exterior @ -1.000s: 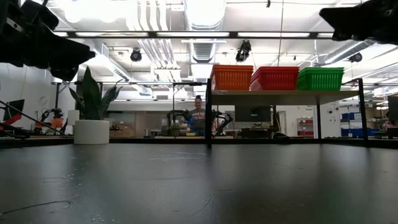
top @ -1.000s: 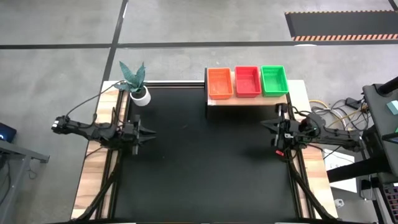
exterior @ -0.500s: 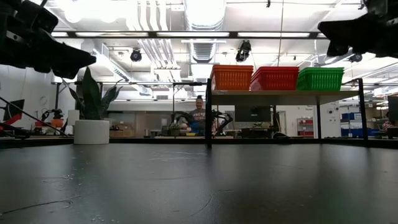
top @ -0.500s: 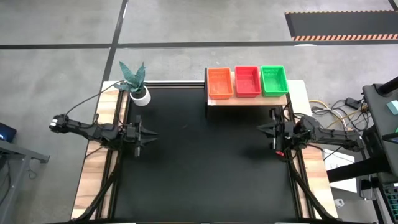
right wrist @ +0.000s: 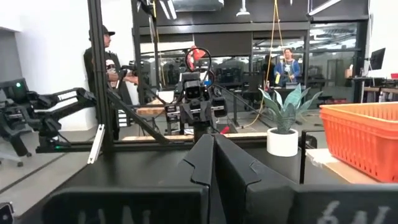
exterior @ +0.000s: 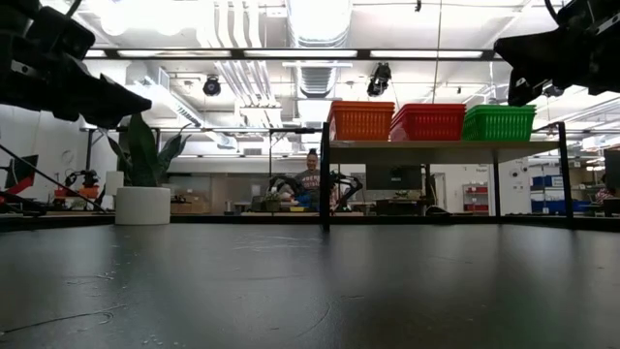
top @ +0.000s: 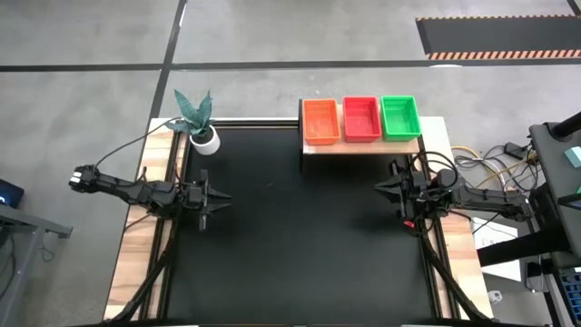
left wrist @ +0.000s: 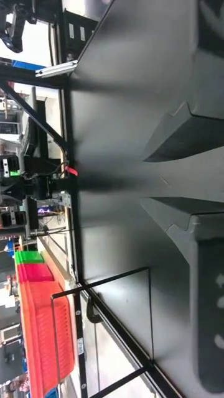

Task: Stack baskets on shelf by color
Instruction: Return to Home Position

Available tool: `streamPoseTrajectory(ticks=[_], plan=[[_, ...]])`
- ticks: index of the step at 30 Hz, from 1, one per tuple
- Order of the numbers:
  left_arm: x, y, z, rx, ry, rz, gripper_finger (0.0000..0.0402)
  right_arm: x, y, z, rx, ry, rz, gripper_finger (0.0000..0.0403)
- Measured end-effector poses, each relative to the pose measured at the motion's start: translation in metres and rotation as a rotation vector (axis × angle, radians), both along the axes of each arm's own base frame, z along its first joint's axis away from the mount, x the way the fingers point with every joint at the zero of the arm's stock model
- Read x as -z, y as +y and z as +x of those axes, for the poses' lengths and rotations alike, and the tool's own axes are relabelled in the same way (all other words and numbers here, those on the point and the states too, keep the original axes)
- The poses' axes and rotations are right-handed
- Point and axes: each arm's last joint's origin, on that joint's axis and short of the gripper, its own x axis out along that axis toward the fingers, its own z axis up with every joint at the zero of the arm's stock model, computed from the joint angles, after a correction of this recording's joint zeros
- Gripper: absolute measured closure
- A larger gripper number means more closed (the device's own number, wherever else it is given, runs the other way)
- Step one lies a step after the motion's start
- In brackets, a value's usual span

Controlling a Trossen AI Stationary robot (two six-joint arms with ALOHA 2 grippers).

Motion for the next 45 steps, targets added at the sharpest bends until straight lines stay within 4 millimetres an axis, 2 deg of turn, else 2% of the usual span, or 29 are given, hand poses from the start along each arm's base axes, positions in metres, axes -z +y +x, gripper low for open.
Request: streamPoseTrajectory(ticks=[45], plan=[[0.0053, -0.0009, 0.0032, 0.001, 0.058, 0.016, 0.0316, 0.0004, 0.0, 0.0001, 0.003, 0.001, -0.011, 0.0394]])
